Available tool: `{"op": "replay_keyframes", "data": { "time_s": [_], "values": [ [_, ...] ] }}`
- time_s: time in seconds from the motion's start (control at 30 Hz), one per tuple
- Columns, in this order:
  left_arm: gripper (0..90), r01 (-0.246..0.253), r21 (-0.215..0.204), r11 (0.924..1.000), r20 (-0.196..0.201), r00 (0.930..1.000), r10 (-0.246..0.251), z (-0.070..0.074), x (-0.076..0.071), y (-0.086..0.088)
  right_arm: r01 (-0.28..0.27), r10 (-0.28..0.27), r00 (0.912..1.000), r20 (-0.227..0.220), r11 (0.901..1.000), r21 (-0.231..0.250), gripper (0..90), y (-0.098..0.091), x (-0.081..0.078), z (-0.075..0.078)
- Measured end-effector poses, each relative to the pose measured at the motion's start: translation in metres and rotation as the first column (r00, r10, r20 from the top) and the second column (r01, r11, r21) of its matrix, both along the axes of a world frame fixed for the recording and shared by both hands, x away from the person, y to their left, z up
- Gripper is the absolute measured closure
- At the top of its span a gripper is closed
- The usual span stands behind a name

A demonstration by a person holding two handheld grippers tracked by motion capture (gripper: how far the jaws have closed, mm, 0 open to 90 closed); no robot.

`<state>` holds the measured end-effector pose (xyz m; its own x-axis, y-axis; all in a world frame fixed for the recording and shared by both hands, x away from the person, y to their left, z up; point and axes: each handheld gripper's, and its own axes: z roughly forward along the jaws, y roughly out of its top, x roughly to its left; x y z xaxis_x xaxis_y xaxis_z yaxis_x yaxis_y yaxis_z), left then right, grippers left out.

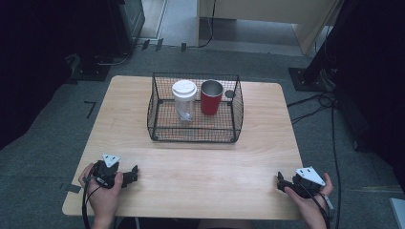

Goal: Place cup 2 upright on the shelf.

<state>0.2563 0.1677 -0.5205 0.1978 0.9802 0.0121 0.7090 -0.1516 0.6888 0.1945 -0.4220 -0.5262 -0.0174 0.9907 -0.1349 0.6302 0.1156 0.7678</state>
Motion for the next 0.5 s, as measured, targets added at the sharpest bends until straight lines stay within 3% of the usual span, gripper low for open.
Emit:
{"op": "replay_keyframes", "data": {
  "time_s": [0.1, 0.27, 0.5],
  "values": [
    [0.0, 0.006, 0.001, 1.0000, 0.001, 1.0000, -0.006, 0.0000, 0.0001, 0.0000, -0.023, 0.027, 0.9985, -0.047, 0.9961, 0.085, 6.1, 0.0011, 0.0000, -0.0005],
    [0.0, 0.010, -0.001, 0.9999, 0.001, 0.9999, -0.010, -0.0001, -0.0018, -0.0017, -0.009, 0.022, 0.9968, -0.077, 0.9874, 0.158, 4.9, -0.0006, 0.0034, -0.0013],
    [0.0, 0.038, 0.002, 0.9993, -0.001, 0.9993, -0.038, 0.0000, -0.0060, -0.0063, 0.000, 0.015, 0.9956, -0.092, 0.9877, 0.156, 0.0, -0.0005, 0.0089, -0.0019]
  ]
}}
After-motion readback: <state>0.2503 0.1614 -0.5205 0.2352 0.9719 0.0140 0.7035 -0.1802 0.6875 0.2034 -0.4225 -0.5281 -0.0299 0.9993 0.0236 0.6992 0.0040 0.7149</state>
